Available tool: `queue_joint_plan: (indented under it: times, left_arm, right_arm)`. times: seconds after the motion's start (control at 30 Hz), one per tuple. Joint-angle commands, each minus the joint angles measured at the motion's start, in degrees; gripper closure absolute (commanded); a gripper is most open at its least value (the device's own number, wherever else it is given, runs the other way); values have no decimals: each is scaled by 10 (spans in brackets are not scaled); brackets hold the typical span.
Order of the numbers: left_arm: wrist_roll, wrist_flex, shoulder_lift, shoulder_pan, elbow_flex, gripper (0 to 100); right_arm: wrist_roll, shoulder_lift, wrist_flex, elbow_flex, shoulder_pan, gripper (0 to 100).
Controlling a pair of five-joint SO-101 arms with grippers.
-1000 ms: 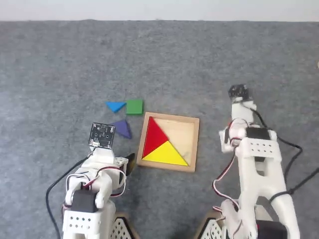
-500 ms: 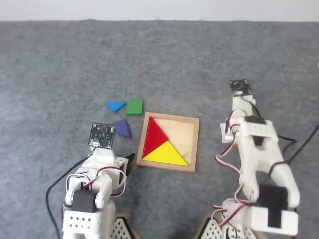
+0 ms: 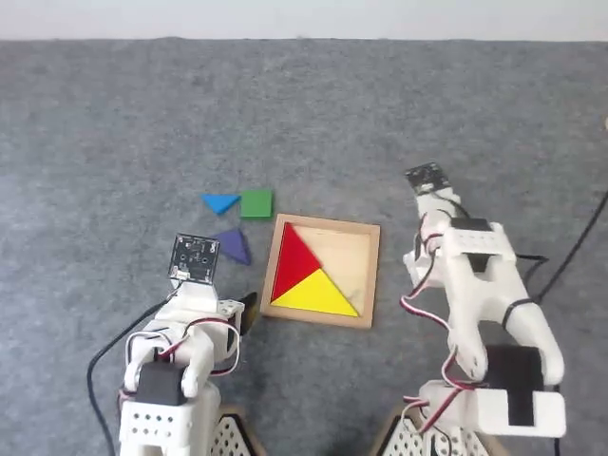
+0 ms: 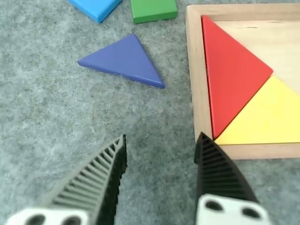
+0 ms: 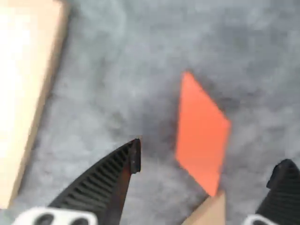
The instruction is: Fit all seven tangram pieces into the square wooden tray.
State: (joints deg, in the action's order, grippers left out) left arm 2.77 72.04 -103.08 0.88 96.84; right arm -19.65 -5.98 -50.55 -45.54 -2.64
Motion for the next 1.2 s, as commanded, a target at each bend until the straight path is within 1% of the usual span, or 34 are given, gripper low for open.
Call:
queue_joint_plan:
  times: [0.0, 0.1, 0.17, 0.3, 0.37, 0.57, 0.7, 0.73, 0.8, 1.03, 1.1, 1.17]
  left_arm:
    - [-2, 3, -11, 3, -4, 762]
    - [-2, 3, -11, 3, -4, 762]
    - [-2, 3, -11, 3, -4, 762]
    - [-2, 3, -11, 3, -4, 762]
    - [-2, 3, -11, 3, -4, 762]
    - [-2, 3, -11, 3, -4, 762]
    - [-2, 3, -11, 3, -4, 762]
    - [-2, 3, -11, 3, -4, 762]
    - [-2, 3, -11, 3, -4, 762]
    - [-2, 3, -11, 4, -4, 762]
    - [-2, 3, -11, 4, -4, 762]
    - [-2, 3, -11, 4, -4, 762]
  right_arm:
    - [-10, -23, -4, 5, -15, 686]
    - [-7, -15, 0, 8, -15, 808]
    - [-7, -11, 0, 8, -15, 846]
    - [-4, -10, 0, 8, -13, 853]
    - [23, -15, 1, 8, -1, 854]
    - [98, -40, 0, 40, 84, 856]
    - [101, -68, -3, 39, 91, 850]
    - [104, -75, -3, 38, 93, 842]
    - [104, -89, 0, 29, 95, 795]
    - [104, -131, 0, 10, 90, 526]
    - [103, -131, 1, 6, 89, 502]
    - [99, -129, 7, 2, 80, 502]
